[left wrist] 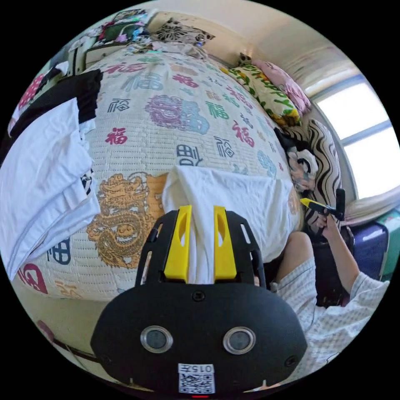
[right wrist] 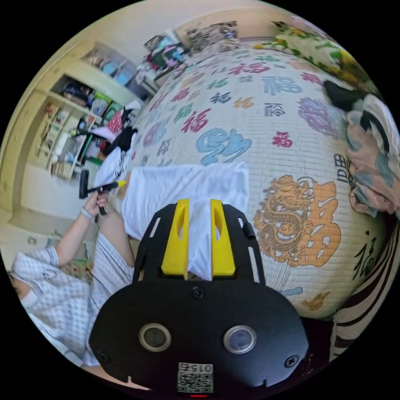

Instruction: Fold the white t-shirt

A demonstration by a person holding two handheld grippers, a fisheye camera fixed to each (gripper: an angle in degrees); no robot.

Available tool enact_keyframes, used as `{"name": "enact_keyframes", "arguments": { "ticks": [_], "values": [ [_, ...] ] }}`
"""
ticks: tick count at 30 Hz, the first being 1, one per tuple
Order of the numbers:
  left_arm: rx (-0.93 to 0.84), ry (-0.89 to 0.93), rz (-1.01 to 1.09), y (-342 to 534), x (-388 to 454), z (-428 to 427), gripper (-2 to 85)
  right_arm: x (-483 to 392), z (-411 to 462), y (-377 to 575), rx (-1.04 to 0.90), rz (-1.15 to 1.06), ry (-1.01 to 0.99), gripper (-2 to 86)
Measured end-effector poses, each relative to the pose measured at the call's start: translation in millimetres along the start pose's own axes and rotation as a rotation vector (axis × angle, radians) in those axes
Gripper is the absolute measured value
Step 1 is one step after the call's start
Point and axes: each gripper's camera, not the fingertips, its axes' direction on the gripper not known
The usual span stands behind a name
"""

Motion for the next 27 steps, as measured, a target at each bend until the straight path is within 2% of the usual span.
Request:
{"name": "enact_keyframes", "arguments": {
  "ticks": [5, 9, 12, 15, 19, 23, 27],
  "values": [
    [-0.033, 0.053, -0.103, -46.0, -37.7, 8.6, 8.3, 72.2, 4.9, -44.0, -0.055, 0.14, -0.114, 10.8],
    [-0.105, 0.102, -0.069, -76.0, -53.7, 11.0, 2.8, 101.4, 12.5, -63.3, -0.113, 0.175, -0.253, 1.2],
    [-0.08, 0.201, -0.032, -93.2, -69.6, -11.3, 1.3, 121.5, -6.4, -69.2, -0.053, 0.189, -0.278, -0.3],
    [-0.091, 0.27, -0.026, -106.4, -88.1, -27.1, 0.7, 139.6, -20.2, -73.6, -0.076, 0.182, -0.26, -0.8],
    [-0.076, 0.423, -0.097, -125.6, -119.1, -45.3, 0.1, 157.9, -33.4, -82.4, -0.094, 0.197, -0.29, -0.9],
    [-0.105, 0.412, -0.108, -144.8, -127.5, -53.0, -0.1, 170.8, -48.6, -94.7, -0.11, 0.201, -0.291, -0.9],
    [-0.073, 0.522, -0.278, -159.4, -151.6, -49.5, -0.2, 184.1, -56.9, -108.0, -0.129, 0.228, -0.272, -0.9]
  ]
}}
